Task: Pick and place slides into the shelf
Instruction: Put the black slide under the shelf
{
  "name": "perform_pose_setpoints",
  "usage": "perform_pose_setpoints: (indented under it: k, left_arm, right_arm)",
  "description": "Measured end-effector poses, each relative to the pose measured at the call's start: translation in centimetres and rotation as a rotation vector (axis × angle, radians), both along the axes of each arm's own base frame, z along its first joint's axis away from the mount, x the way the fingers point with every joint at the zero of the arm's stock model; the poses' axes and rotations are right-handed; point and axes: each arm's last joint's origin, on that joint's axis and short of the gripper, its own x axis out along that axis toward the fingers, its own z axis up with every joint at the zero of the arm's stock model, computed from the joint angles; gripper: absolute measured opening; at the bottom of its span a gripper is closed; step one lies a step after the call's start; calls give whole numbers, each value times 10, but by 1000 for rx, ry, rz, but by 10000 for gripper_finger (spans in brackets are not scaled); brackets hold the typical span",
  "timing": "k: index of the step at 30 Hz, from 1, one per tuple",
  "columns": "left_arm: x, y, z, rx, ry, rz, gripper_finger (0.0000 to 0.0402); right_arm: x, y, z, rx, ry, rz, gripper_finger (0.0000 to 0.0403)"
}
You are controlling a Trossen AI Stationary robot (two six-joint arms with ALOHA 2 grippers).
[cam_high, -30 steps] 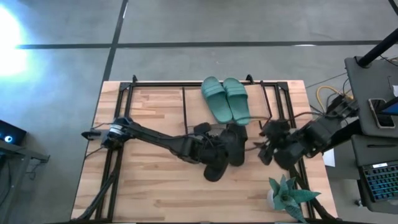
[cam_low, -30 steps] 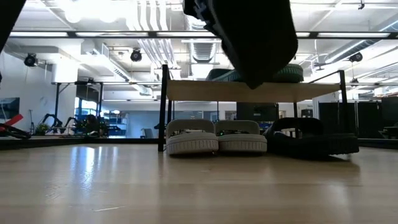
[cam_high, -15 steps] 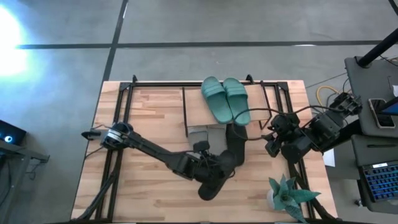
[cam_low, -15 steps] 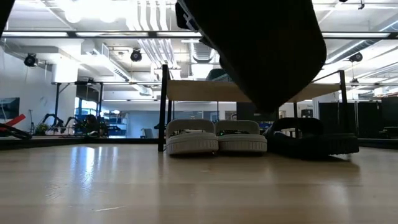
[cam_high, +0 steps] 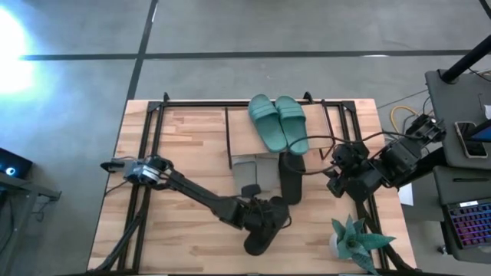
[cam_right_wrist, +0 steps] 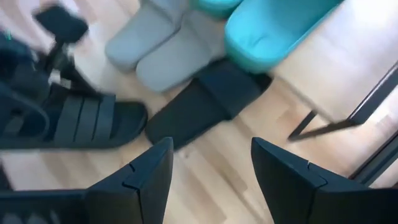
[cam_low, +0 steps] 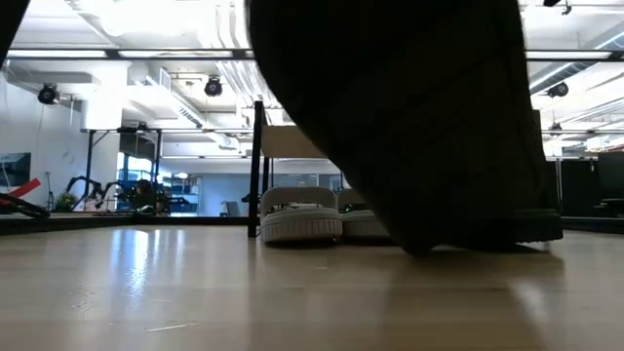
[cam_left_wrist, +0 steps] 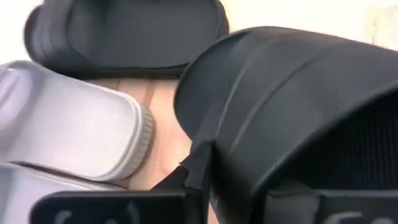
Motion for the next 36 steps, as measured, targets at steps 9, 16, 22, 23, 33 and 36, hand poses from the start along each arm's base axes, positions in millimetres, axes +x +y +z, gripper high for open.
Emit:
perform_pose_setpoints:
  k: [9,16,22,23,33,36]
  left_arm:
    - [3,0,9,-40,-31,-4,138]
    - [-3,-13,11,-210,29,-119,240]
    - [-7,-14,16,-349,97,-191,260]
    - [-9,-12,18,-345,116,-213,260]
    - [-79,22,78,119,149,23,260]
    - [-111,31,91,83,114,133,260]
  right_arm:
    - [25,24,-20,54,145,105,208]
    - [37,36,-29,125,192,141,208]
    - [40,42,-25,232,153,207,208]
    - [39,42,-24,239,147,213,208]
    - [48,52,-32,335,100,323,208]
    - [60,64,-49,432,22,414,208]
